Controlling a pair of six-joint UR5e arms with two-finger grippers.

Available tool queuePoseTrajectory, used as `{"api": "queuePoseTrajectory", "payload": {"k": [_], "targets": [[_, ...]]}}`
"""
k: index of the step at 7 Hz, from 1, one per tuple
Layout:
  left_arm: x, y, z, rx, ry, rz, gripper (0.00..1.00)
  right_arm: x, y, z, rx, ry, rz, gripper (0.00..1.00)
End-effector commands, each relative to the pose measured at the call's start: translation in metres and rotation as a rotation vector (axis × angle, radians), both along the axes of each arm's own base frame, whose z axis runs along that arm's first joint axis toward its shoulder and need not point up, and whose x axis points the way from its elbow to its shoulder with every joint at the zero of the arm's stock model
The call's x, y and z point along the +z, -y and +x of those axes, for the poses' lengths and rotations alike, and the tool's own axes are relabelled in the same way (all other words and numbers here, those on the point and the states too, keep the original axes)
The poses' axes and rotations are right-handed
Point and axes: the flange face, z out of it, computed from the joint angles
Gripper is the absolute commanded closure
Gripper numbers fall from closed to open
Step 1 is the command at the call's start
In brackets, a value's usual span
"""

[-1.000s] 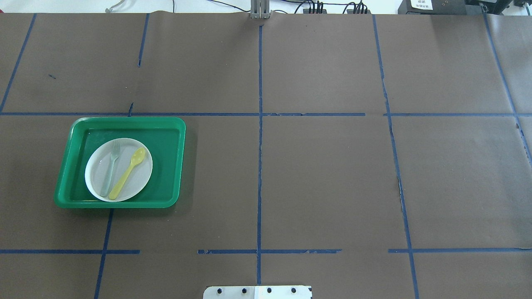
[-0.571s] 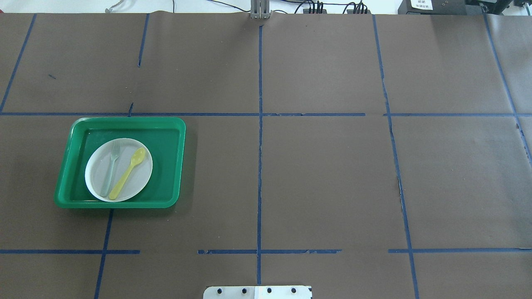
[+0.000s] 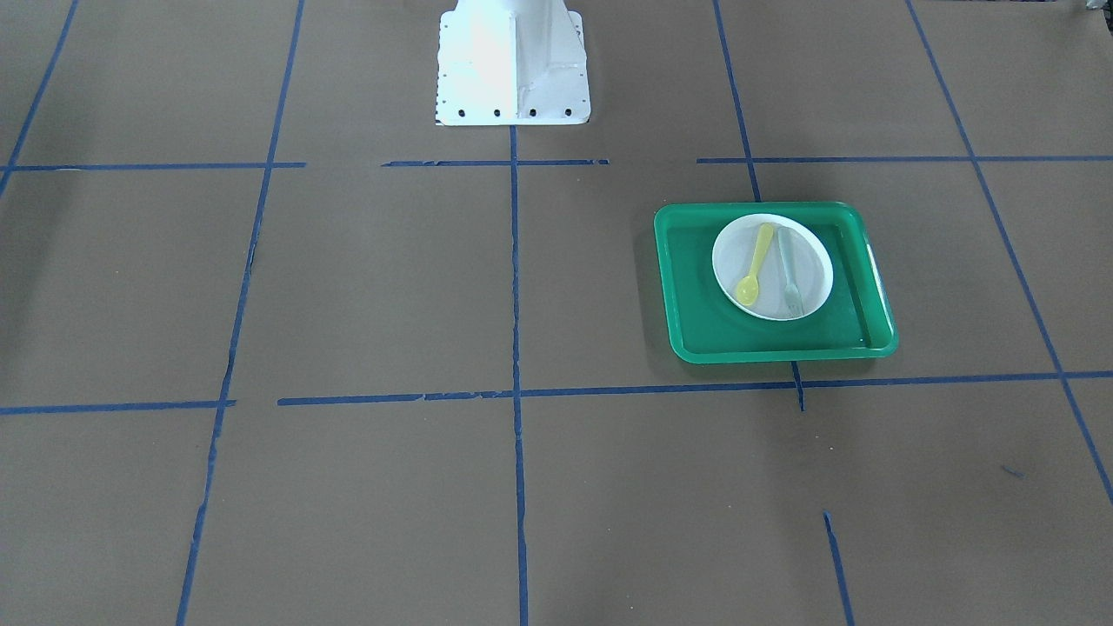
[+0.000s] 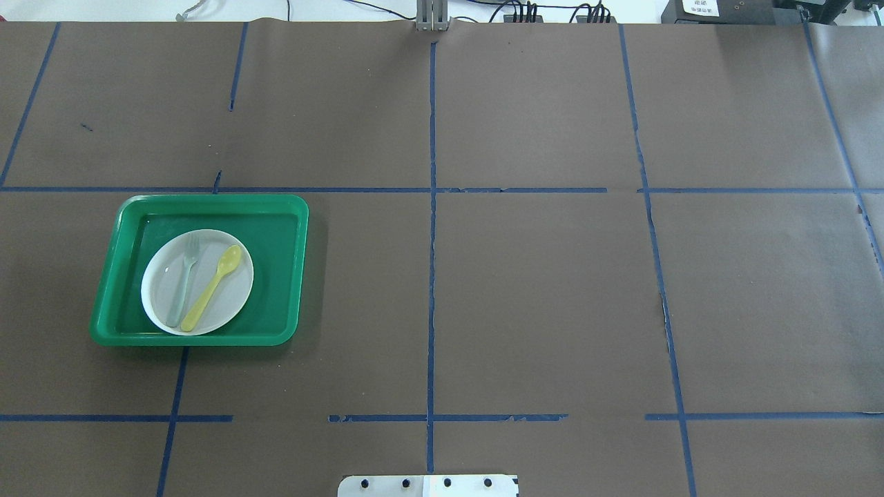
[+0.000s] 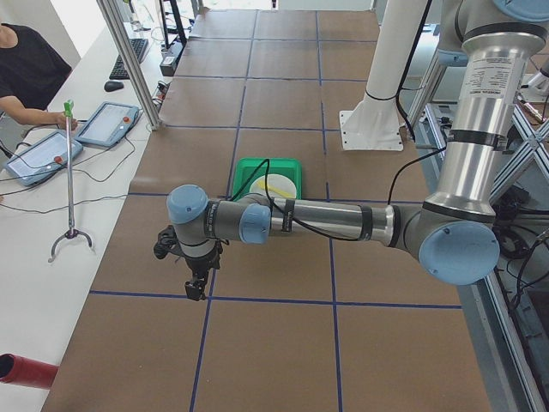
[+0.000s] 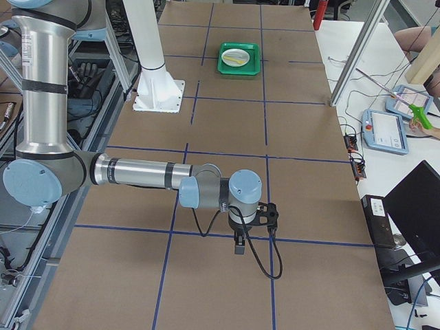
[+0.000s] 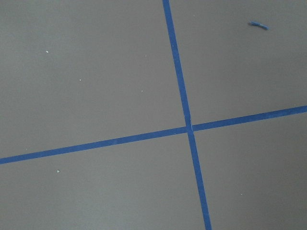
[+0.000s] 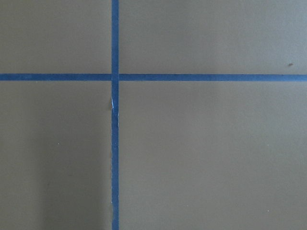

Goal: Place spoon

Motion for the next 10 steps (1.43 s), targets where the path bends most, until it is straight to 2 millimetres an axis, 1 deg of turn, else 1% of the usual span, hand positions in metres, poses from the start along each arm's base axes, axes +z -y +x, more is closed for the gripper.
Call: {"api": "queuePoseTrajectory", "payload": {"k": [1, 2, 3, 4, 5, 6, 7, 8, 9, 10], "targets": [[-0.071, -0.001, 0.105, 0.034, -0.096, 0.069, 0.00, 0.000, 0.000, 0.000, 0.000, 0.000, -0.001, 0.00], [-0.128, -0.001, 0.142, -0.008, -0.141, 0.071, 0.00, 0.000, 0.000, 0.000, 0.000, 0.000, 0.001, 0.00], [-0.166, -0.012, 0.179, -0.011, -0.178, 0.062, 0.05, 0.000, 0.000, 0.000, 0.000, -0.001, 0.001, 0.00], [-0.169, -0.027, 0.226, 0.041, -0.183, 0.028, 0.07, 0.000, 0.000, 0.000, 0.000, 0.000, 0.001, 0.00], [-0.171, -0.051, 0.285, 0.136, -0.181, 0.014, 0.10, 0.000, 0.000, 0.000, 0.000, -0.001, 0.001, 0.00], [-0.191, -0.063, 0.330, 0.166, -0.199, -0.011, 0.15, 0.000, 0.000, 0.000, 0.000, 0.000, -0.001, 0.00], [-0.194, -0.078, 0.358, 0.210, -0.201, -0.020, 0.18, 0.000, 0.000, 0.000, 0.000, -0.001, 0.001, 0.00], [-0.197, -0.092, 0.376, 0.249, -0.202, -0.021, 0.21, 0.000, 0.000, 0.000, 0.000, 0.000, 0.001, 0.00], [-0.194, -0.095, 0.384, 0.244, -0.167, 0.005, 0.24, 0.001, -0.001, 0.000, 0.000, -0.001, -0.002, 0.00], [-0.193, -0.102, 0.399, 0.245, -0.126, 0.043, 0.23, 0.000, 0.000, 0.000, 0.000, 0.000, 0.001, 0.00]]}}
